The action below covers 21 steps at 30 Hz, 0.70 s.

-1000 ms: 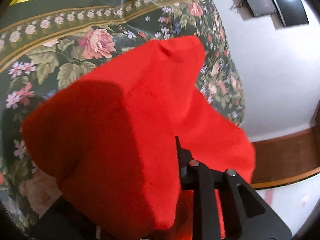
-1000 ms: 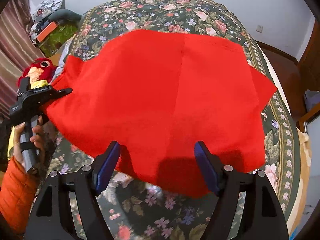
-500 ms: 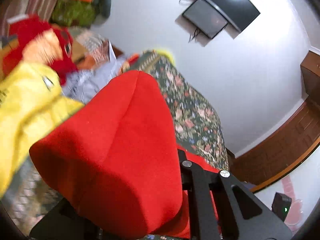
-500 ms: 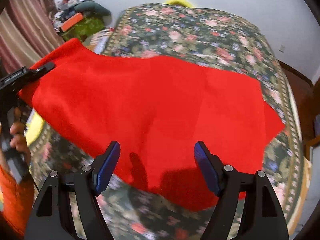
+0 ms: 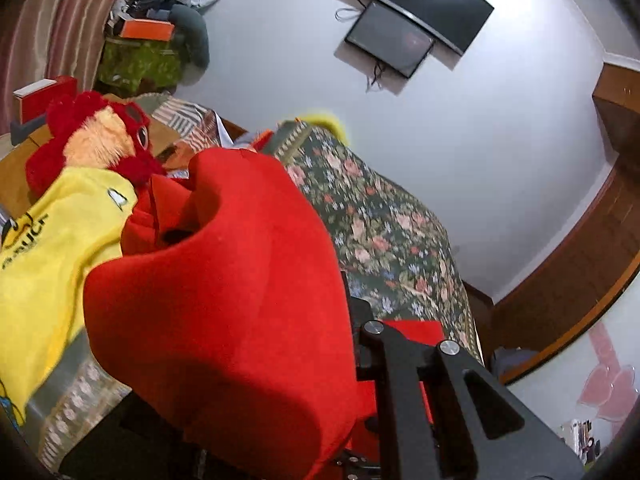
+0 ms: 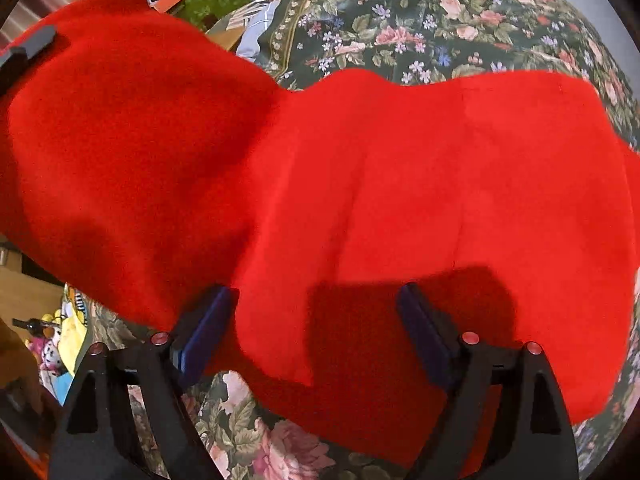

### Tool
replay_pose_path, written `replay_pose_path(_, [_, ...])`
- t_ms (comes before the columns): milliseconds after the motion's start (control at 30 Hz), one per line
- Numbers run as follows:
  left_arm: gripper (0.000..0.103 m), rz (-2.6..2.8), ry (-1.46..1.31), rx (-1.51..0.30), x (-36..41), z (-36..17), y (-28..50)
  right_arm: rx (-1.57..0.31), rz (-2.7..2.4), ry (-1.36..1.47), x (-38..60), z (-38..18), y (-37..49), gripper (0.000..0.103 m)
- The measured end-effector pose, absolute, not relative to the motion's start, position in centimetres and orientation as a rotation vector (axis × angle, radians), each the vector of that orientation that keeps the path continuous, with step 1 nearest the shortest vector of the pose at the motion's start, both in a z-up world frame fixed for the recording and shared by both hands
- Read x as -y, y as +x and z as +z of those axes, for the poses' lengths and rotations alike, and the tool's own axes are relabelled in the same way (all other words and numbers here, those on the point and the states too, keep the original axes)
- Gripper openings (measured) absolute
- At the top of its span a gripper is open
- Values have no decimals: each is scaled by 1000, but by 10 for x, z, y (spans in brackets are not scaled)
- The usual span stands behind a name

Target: Fold large clothes

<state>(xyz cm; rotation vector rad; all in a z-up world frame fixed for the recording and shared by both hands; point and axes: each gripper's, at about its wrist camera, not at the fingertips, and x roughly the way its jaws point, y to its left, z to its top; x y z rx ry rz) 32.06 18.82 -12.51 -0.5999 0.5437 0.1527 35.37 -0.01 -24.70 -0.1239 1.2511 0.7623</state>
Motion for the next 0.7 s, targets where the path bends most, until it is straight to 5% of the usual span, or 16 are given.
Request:
replay_pose_path(433, [11,-89,-404,-580,-56,-110,357,-1126,495,101,171,-193,336,84])
replay_pose_path(700, [11,-318,-257,-855,32,-173,382,-1096,404,176,235,-182,319,84])
